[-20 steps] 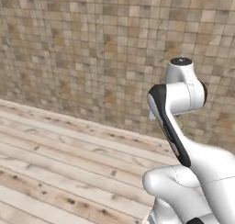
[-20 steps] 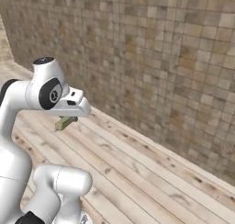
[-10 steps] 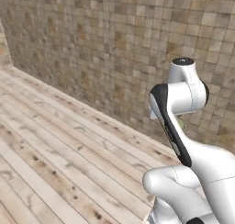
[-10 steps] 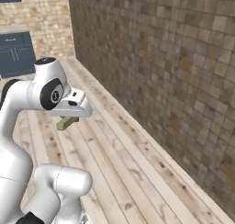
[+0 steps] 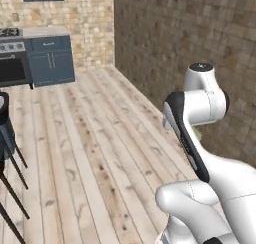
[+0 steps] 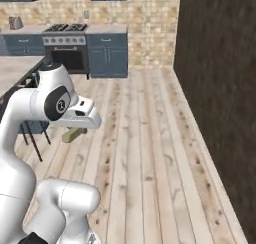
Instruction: Retrieve the butter from the fridge and place it on a plate on the dining table. Then retrieve the butter knife by the fridge and place it near the plate.
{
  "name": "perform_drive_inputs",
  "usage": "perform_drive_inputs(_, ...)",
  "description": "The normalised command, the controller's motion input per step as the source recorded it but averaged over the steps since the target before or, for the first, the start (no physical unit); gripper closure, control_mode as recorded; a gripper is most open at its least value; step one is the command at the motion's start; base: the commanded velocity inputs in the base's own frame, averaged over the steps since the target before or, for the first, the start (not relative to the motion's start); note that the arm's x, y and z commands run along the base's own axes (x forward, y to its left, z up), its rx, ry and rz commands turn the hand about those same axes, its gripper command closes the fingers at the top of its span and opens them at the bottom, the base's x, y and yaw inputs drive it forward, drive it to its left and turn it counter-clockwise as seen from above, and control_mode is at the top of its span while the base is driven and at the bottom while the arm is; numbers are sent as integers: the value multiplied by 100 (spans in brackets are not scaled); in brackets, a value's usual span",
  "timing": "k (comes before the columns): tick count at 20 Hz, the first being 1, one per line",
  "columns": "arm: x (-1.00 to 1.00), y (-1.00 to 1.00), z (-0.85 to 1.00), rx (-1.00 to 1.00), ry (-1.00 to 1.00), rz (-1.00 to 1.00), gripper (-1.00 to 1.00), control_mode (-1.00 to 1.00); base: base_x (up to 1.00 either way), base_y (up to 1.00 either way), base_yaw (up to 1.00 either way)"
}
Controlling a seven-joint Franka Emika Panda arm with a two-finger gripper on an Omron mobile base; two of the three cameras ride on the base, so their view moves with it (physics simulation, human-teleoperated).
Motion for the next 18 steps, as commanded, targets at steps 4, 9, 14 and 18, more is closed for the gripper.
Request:
perform_drive_inputs(4,0,0,0,0,0,0,100,100,95,-23,80)
perform_drive_inputs(9,0,0,0,0,0,0,100,100,97,-28,80)
perform_drive_inputs(14,0,0,0,0,0,0,100,100,92,-37,79)
perform_drive_inputs(18,0,0,0,0,0,0,100,100,72,-41,81)
